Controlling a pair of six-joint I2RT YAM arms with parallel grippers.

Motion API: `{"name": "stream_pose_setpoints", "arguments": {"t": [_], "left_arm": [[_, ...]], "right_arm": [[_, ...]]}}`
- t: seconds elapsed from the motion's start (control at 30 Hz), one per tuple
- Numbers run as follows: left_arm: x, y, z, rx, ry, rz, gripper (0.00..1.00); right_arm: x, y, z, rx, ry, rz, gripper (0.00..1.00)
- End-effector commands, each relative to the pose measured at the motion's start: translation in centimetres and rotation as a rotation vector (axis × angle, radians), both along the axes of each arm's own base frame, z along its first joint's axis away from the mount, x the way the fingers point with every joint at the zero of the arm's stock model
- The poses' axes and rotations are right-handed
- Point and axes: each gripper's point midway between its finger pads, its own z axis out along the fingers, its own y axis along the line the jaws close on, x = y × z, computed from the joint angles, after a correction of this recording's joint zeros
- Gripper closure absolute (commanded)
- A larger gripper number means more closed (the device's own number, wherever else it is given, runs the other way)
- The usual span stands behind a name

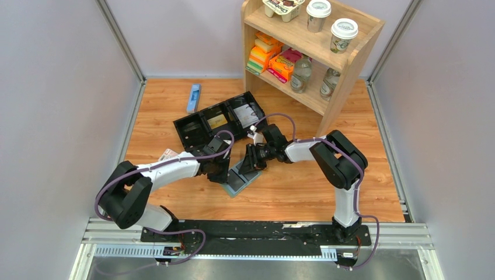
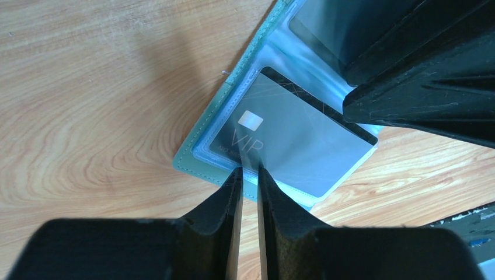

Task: Take the credit cards out of the card holder
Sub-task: Remove the credit card from the card holder.

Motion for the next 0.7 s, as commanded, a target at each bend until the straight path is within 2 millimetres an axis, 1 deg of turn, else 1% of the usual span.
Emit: {"name": "stream_pose_setpoints", "arguments": {"t": [0.0, 0.17, 0.3, 0.47, 0.67], "left_arm": [[-0.29, -0.36, -0.66, 0.0, 0.021, -0.026, 0.79], [-0.22, -0.41, -0.87, -0.003, 0.02, -0.02, 0.8], [0.08, -0.6, -0.63, -0.01, 0.008, -0.016, 0.8], [0.14, -0.74, -0.62, -0.015, 0.008, -0.016, 0.8], [-0.4, -0.42, -1.06, -0.013, 0.018, -0.008, 0.89]], "right_arm": [[0.26, 0.62, 0.18, 0.002, -0.032, 0.016, 0.68], [0.07, 0.74, 0.21, 0.005, -0.028, 0.025, 0.68], [-0.08, 1.0, 0.39, 0.012, -0.026, 0.035, 0.68], [-0.36, 1.24, 0.61, 0.021, -0.025, 0.05, 0.72], [-0.15, 0.98, 0.24, -0.009, -0.039, 0.036, 0.74]]}}
